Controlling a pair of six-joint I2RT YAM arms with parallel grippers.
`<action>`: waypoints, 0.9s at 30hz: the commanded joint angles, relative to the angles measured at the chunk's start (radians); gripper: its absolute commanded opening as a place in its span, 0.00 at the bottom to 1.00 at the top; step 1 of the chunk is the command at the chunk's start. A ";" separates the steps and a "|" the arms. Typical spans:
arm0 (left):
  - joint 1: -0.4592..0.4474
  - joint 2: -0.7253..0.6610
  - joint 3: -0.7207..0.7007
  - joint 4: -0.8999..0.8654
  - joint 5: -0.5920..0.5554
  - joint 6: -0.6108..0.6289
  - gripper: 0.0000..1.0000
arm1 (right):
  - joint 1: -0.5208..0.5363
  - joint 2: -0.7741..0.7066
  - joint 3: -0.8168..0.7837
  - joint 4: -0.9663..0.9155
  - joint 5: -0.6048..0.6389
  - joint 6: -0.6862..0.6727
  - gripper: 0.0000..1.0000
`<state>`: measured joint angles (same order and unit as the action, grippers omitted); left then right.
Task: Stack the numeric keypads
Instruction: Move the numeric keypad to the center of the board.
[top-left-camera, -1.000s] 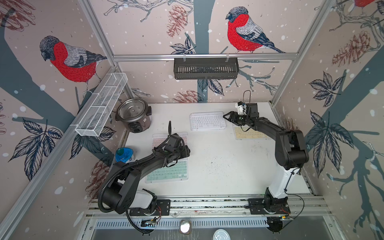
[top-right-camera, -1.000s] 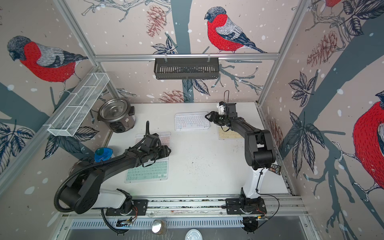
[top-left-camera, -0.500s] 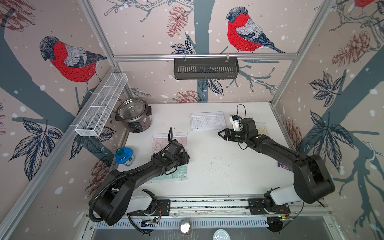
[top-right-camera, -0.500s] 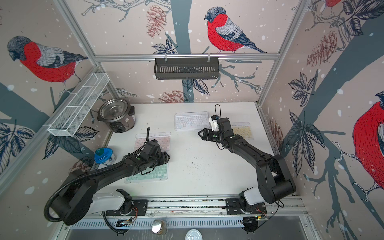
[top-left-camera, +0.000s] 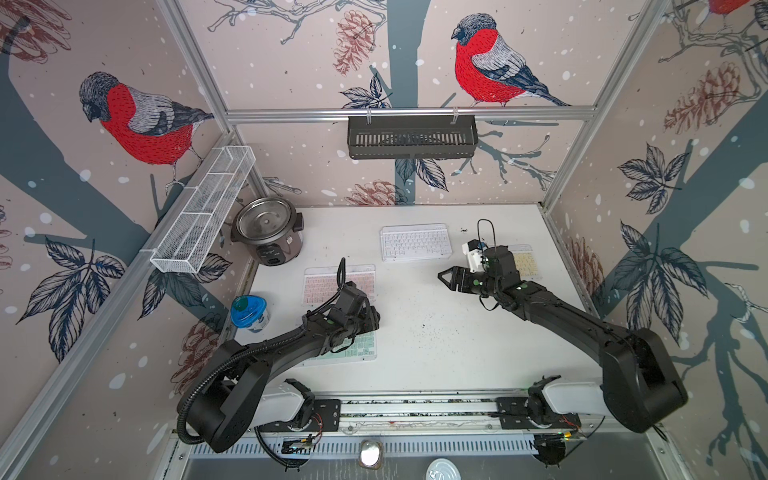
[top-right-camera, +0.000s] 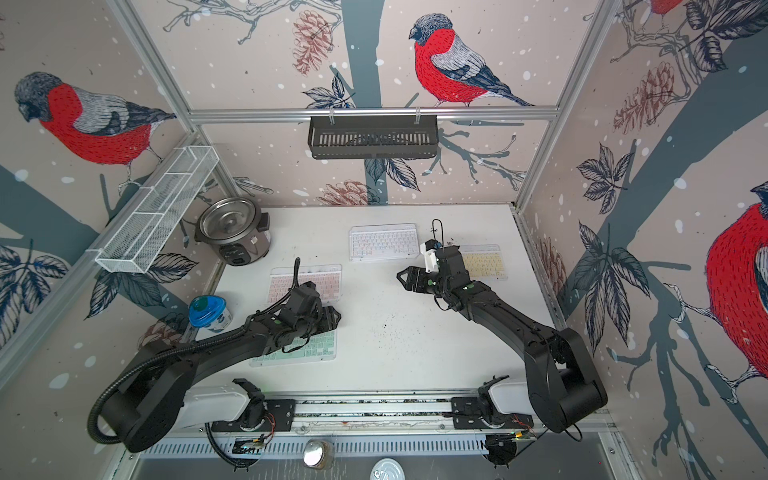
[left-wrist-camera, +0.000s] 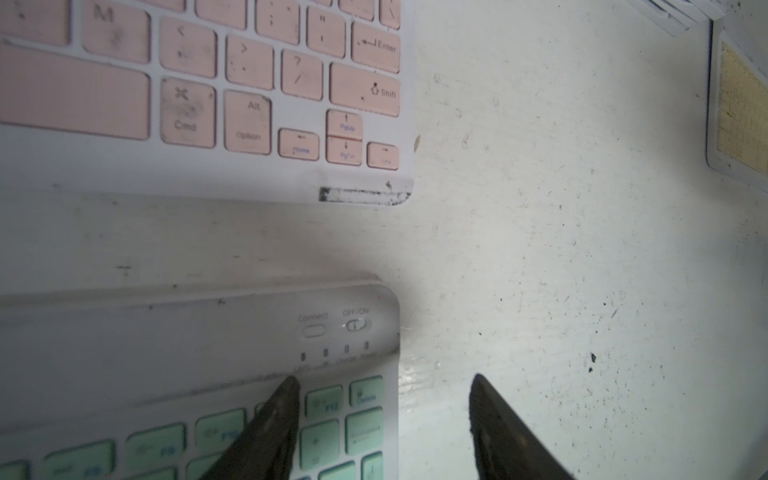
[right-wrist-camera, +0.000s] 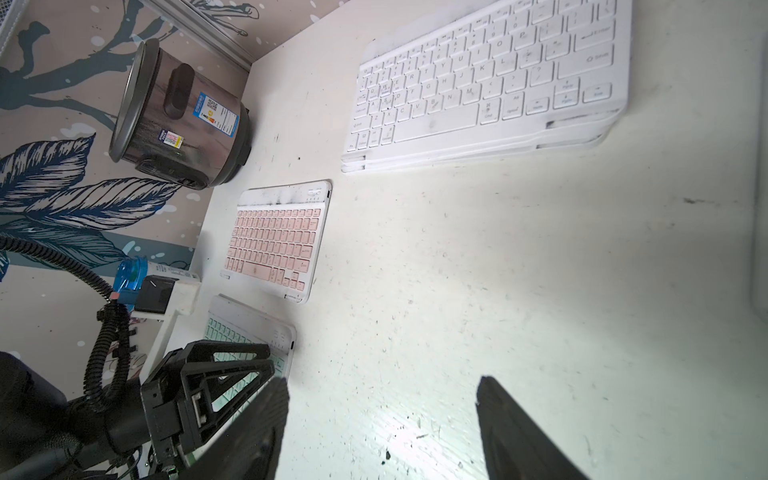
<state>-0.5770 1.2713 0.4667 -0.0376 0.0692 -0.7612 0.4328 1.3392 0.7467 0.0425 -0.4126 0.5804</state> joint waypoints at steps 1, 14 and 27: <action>-0.001 -0.021 0.020 -0.104 -0.021 -0.006 0.65 | 0.003 -0.010 -0.001 0.013 0.017 0.014 0.73; -0.012 -0.033 0.021 -0.177 0.061 0.019 0.65 | 0.014 0.010 -0.012 0.041 0.017 0.025 0.73; -0.073 0.091 0.053 -0.073 0.084 0.013 0.66 | 0.015 0.014 -0.035 0.054 0.016 0.033 0.73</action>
<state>-0.6327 1.3289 0.5140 -0.0719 0.1085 -0.7330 0.4469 1.3602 0.7128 0.0689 -0.4072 0.6033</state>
